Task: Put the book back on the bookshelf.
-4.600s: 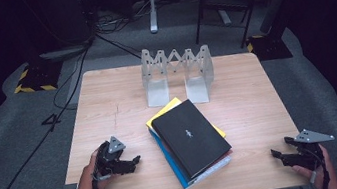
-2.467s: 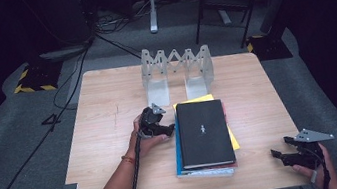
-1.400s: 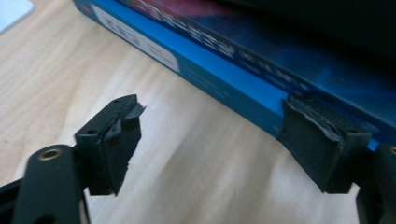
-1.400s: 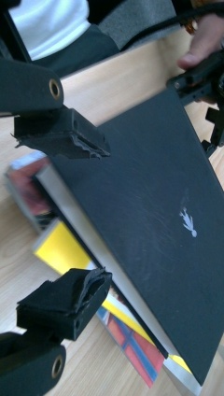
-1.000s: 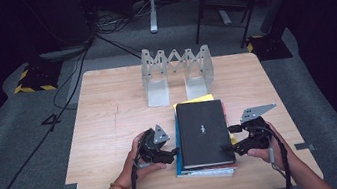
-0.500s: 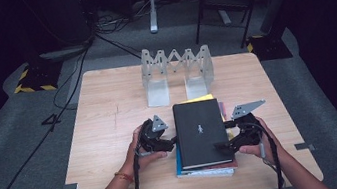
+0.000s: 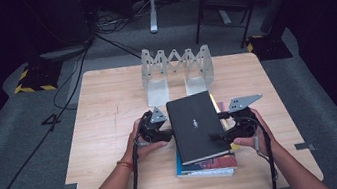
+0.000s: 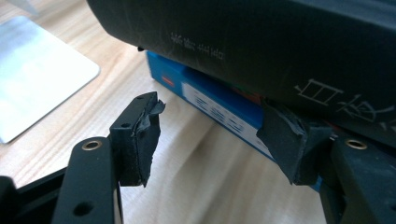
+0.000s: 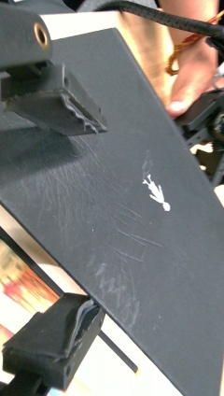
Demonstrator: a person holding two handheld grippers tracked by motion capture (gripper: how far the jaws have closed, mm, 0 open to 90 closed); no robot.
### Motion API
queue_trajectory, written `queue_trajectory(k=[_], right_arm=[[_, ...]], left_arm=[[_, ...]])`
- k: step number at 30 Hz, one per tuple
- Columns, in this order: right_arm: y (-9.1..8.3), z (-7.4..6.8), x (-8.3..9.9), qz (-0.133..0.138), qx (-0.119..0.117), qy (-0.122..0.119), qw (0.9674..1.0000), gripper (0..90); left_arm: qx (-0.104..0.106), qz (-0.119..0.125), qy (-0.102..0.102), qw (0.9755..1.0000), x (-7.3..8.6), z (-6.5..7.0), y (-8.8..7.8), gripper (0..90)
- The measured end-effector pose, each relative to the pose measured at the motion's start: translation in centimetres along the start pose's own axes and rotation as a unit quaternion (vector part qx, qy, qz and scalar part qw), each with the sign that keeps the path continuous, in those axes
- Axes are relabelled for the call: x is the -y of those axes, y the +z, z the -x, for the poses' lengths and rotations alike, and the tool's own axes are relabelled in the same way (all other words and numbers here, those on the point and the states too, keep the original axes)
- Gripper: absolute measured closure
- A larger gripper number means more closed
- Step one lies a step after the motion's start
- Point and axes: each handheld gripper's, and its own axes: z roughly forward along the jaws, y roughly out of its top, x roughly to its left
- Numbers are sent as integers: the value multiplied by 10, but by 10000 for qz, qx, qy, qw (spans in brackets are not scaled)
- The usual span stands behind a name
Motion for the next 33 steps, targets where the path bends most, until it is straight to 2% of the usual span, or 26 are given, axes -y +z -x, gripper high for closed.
queue_trajectory(k=[1,2,4,5,7,8,10,12,14,16,17,18,22,23,24,25,26,28,30,31,33], right_arm=[[-1,2,-1,102,23,-26,9999,171],[-2,4,-2,195,35,-58,9998,185],[-5,8,-5,370,69,-131,9992,224],[-7,9,-6,491,60,-160,9986,254],[-12,11,-10,656,15,-225,9976,293],[-13,12,-12,684,-45,-244,9973,302],[-13,14,-15,634,-152,-256,9975,331],[-13,18,-19,543,-419,-172,9975,364],[-11,23,-24,314,-626,-45,9975,377],[-9,27,-28,122,-763,39,9970,384],[-9,27,-28,122,-763,39,9970,384],[-7,30,-29,-28,-844,116,9964,388],[-8,28,-26,114,-904,73,9958,422],[-9,27,-25,225,-996,79,9947,460],[-10,25,-24,369,-1137,57,9928,504],[-14,16,-27,502,-1037,-130,9933,504],[-14,16,-27,502,-1037,-130,9933,504],[-18,10,-28,542,-946,-284,9936,505],[-22,3,-28,627,-833,-499,9933,508],[-24,-2,-28,697,-733,-663,9927,508],[-28,-6,-29,765,-608,-840,9917,508]], left_arm=[[-13,16,-76,10000,-1,-2,1,375],[-64,40,-56,10000,-2,-4,3,376],[-31,101,-121,9999,-4,-6,6,407],[-64,158,-157,9997,-4,-8,7,409],[28,200,-333,9992,-4,-11,9,420],[-15,185,-315,9993,-4,-12,9,419],[-62,155,-335,9993,-5,-12,11,419],[-133,132,-355,9992,-6,-14,12,417],[-146,119,-448,9988,-6,-16,13,405],[-177,164,-549,9982,-6,-17,14,405],[-177,164,-549,9982,-6,-17,14,406],[-178,186,-586,9979,-6,-17,14,406],[-289,197,-514,9981,-8,-15,12,408],[-228,267,-528,9980,-8,-16,11,415],[-279,357,-503,9977,-9,-16,9,458],[-318,389,-495,9975,-10,-16,8,459],[-296,419,-503,9974,-11,-16,7,459],[-265,569,-512,9967,-13,-15,3,459],[-200,700,-558,9958,-17,-16,0,484],[-218,737,-569,9954,-19,-15,-1,484],[-283,827,-528,9948,-27,-16,-5,484]])
